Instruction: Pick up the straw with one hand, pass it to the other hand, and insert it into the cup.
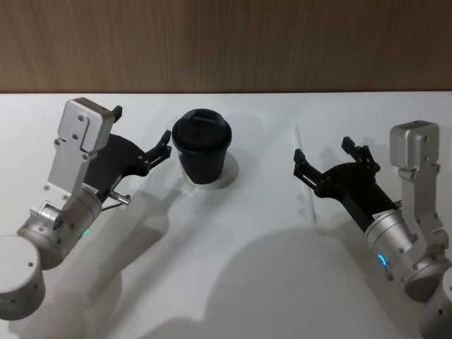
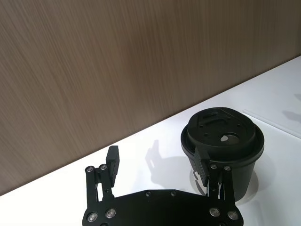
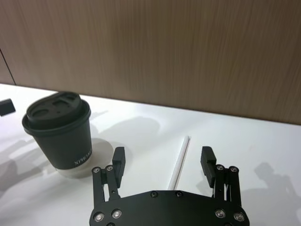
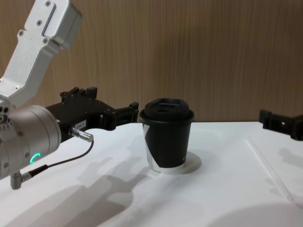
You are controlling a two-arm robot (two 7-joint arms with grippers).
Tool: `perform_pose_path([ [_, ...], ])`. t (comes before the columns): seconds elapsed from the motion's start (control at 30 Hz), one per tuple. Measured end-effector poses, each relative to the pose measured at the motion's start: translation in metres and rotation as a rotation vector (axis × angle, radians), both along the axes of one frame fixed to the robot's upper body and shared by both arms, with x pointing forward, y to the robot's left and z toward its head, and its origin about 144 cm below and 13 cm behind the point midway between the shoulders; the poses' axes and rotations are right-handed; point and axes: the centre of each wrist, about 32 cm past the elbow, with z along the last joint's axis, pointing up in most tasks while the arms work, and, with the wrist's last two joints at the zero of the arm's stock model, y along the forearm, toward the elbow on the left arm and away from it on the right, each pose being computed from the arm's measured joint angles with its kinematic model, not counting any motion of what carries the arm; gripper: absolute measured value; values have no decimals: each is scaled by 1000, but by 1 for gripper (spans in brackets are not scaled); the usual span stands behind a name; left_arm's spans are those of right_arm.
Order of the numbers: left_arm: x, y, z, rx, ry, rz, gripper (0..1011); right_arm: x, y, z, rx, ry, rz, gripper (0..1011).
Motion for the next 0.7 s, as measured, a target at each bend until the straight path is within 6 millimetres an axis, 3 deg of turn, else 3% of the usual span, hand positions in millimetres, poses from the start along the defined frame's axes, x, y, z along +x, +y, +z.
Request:
perform_pose_path([
  [0.7,0,0,0,0,0,0,1001,-16,15,-3,-83,225,-56,1001],
])
